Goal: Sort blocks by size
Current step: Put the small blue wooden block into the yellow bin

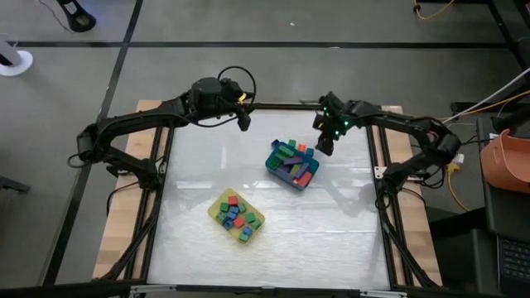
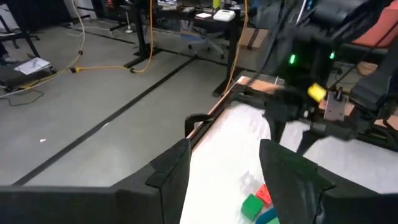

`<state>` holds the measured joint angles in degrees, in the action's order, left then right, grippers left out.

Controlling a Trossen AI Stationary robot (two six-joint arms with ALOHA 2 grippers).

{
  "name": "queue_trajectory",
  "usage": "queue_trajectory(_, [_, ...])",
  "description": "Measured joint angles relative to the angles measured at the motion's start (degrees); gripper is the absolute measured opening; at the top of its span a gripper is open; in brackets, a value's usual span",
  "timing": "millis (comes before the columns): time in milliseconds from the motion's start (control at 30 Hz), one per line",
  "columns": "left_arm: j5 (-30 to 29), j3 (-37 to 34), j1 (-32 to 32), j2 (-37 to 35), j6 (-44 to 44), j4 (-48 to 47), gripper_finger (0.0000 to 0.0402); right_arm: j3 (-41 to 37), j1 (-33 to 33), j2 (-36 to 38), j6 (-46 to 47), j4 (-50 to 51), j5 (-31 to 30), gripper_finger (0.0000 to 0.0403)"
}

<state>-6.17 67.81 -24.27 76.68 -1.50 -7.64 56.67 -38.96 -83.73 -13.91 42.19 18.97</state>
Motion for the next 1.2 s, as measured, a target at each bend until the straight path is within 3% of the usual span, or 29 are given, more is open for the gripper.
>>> queue_trajectory(533, [0.00,0.00,0.00,0.02,0.00,-1.30,0.0180,-8.19,2.82,-1.77,0.02,-12.94,1.12,0.0223])
queue_trajectory(1200, [0.00,0.00,0.00,0.02,-0.01,-1.32,0.0180,-14.50,6.32,-1.77,-0.06,-22.96,-4.39,0.0223])
